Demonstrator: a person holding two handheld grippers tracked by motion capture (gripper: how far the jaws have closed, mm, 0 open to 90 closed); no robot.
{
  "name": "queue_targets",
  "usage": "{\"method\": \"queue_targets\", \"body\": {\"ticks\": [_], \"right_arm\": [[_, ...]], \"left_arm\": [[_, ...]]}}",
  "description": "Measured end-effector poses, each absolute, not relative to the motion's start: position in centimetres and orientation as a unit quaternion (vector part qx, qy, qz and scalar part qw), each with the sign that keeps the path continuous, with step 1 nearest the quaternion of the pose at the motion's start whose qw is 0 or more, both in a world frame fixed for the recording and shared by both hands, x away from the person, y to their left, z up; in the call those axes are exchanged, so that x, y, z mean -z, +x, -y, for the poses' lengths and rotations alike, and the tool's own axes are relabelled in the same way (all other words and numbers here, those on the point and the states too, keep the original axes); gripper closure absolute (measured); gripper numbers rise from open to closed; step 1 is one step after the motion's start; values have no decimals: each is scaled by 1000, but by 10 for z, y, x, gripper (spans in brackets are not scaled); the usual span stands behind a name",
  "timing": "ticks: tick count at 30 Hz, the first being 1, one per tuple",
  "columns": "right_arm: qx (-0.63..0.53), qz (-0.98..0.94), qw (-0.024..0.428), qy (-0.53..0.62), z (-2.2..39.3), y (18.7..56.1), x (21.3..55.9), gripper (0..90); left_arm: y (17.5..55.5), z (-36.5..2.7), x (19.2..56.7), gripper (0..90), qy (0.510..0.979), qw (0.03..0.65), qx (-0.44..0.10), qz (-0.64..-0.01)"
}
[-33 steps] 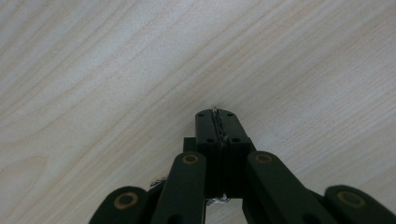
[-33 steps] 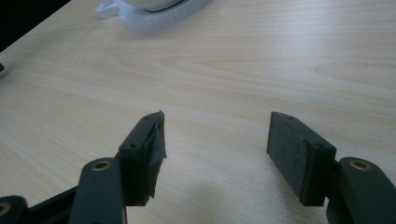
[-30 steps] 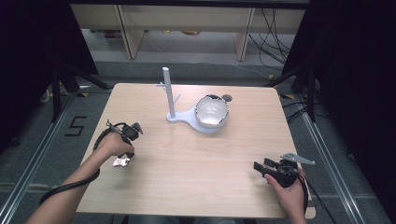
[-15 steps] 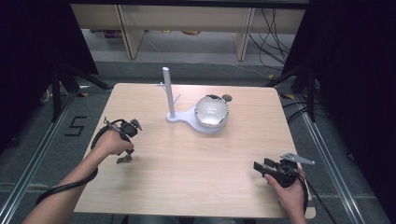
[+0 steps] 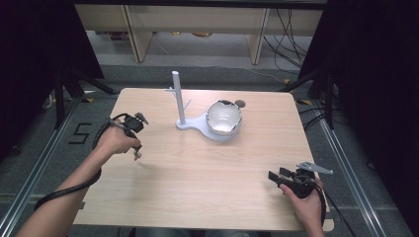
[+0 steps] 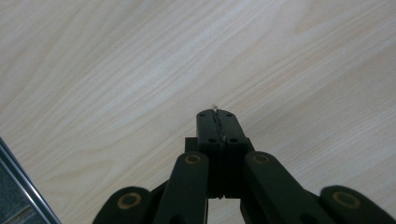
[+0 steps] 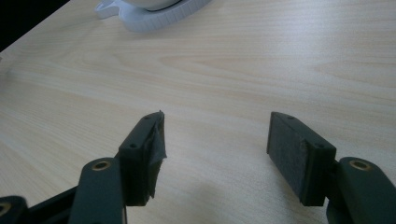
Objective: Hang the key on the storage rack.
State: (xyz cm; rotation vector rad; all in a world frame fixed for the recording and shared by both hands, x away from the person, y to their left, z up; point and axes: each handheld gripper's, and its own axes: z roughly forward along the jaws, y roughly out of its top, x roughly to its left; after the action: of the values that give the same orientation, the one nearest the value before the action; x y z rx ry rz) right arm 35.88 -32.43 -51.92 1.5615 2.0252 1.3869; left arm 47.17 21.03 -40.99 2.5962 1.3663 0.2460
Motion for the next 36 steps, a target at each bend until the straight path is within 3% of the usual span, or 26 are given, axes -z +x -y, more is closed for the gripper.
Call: {"method": "queue_targets", "body": {"ticks": [15,36], "right_arm": [[-460,-700,118,534,326,360,519,379],[-461,-700,117,533,326,360,518,380]], "left_arm": [[494,-196,369,895,873,102,-103,-467],[511,-193,348,895,864,116,-97,-481]]}}
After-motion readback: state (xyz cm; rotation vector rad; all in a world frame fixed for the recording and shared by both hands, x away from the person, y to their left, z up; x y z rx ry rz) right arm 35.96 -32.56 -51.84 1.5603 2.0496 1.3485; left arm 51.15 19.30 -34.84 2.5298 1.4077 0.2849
